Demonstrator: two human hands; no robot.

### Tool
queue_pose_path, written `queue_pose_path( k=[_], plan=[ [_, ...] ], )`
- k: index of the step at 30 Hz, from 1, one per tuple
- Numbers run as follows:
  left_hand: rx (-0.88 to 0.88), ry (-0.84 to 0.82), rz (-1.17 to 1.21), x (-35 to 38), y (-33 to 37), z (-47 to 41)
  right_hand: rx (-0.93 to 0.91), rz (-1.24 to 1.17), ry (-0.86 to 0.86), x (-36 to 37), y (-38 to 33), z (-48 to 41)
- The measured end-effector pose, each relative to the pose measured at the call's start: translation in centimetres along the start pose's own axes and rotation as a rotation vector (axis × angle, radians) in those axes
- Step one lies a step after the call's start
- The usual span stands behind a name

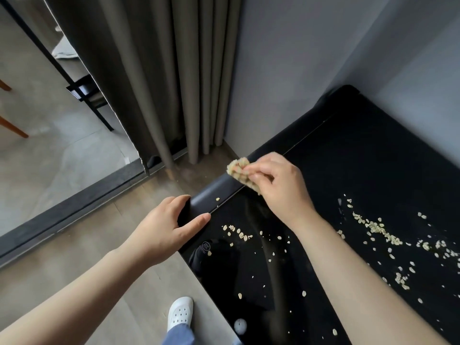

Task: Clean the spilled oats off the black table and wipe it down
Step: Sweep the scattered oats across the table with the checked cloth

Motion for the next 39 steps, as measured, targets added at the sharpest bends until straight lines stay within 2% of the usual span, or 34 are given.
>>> queue_pose_path(
  k=[4,8,12,14,16,19,22,27,31,35,37,39],
  plan=[
    [-0.005,0.038,0.026,-0.2,-0.7,1.1,-0.051,0.112,-0.026,4.1,-0.3,-2.2],
    [0.034,0.041,0.006,-1.0,-1.2,1.8,-0.047,0.155,-0.06,5.2,-0.3,1.3],
    [0.058,0.061,0.023,-1.9,-1.8,2.8,-0.077,0.141,-0.228,4.4,-0.8,7.2],
    [0.057,0.07,0.026,-2.1,-2.2,3.1,-0.024,0.086,-0.293,3.7,-0.9,8.5],
    [0.058,0.088,0.027,-2.3,-2.5,3.0,0.036,0.015,-0.213,2.5,-1.0,7.6],
    [0.062,0.106,0.038,-2.5,-2.9,3.0,0.007,0.06,-0.014,1.4,-1.8,3.5],
    [0.06,0.127,0.051,-2.6,-3.3,3.3,-0.032,0.115,0.053,3.0,-1.9,-1.1],
    [0.029,0.128,0.023,-2.7,-4.7,4.2,-0.033,0.241,-0.072,8.3,-1.9,-1.1],
    [-0.005,0.098,0.005,-3.1,-6.4,5.2,-0.064,0.114,-0.144,8.5,-2.5,4.5],
    [-0.03,0.089,0.015,-3.4,-7.7,6.2,-0.03,0.064,-0.297,7.4,-3.0,8.9],
    [-0.027,0.077,0.01,-3.4,-7.9,6.6,0.009,-0.001,-0.285,6.2,-3.7,9.0],
    [-0.031,0.064,0.009,-3.2,-8.1,6.8,-0.011,-0.003,-0.201,5.4,-4.8,7.4]
  ],
)
Point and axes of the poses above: each hand's wrist, its own z-axis away from the middle knuckle, its own x-axis out of the palm, y = z × x, the point moved 6 cm from there along -z, towards the middle knuckle
